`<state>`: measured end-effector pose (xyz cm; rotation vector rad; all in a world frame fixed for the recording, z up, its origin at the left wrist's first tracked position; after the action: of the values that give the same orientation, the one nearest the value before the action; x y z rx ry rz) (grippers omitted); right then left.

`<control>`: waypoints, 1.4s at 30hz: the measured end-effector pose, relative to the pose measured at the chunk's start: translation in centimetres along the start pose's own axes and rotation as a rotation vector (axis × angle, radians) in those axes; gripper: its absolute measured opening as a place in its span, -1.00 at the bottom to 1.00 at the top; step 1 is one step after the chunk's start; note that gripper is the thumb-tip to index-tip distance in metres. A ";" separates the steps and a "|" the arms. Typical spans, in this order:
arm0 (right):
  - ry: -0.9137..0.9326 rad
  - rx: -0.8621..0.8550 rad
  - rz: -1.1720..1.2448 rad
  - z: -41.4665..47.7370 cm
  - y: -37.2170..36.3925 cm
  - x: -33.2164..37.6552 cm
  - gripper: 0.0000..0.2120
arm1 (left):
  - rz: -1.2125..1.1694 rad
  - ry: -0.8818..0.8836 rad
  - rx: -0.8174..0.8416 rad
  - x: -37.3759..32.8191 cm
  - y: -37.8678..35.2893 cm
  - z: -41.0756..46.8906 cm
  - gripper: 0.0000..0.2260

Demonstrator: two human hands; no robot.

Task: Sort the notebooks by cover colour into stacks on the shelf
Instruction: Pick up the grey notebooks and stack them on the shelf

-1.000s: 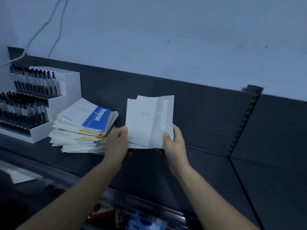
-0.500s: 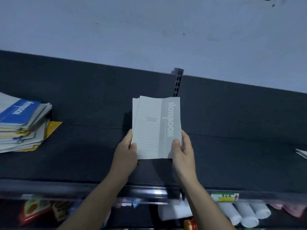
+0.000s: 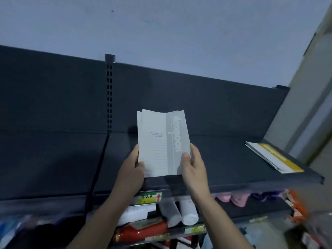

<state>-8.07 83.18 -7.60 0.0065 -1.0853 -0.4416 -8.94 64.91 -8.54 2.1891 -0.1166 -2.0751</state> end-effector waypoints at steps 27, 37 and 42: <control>-0.162 0.113 -0.706 12.8 25.5 -16.6 -0.86 | 0.627 0.001 0.243 -3.4 -32.9 8.6 -0.52; -0.141 0.337 -1.001 13.3 29.3 -19.1 -0.73 | 0.955 0.127 0.228 -1.4 -37.8 7.4 -0.53; -0.032 0.351 -1.109 13.2 29.5 -19.2 -0.70 | 1.123 0.100 0.113 -1.6 -37.5 7.3 -0.70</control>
<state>-16.67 119.63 -11.26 0.9485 -1.1067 -1.2294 -17.36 102.00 -12.68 1.5986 -1.1523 -1.3027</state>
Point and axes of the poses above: each hand's wrist, its own z-axis towards the middle knuckle, its own y-axis out of the back of the hand, x = y × z, the point moved 7 cm from there along z, towards the middle knuckle, and after that the axes turned 12 degrees about y, right-handed, at the moved point
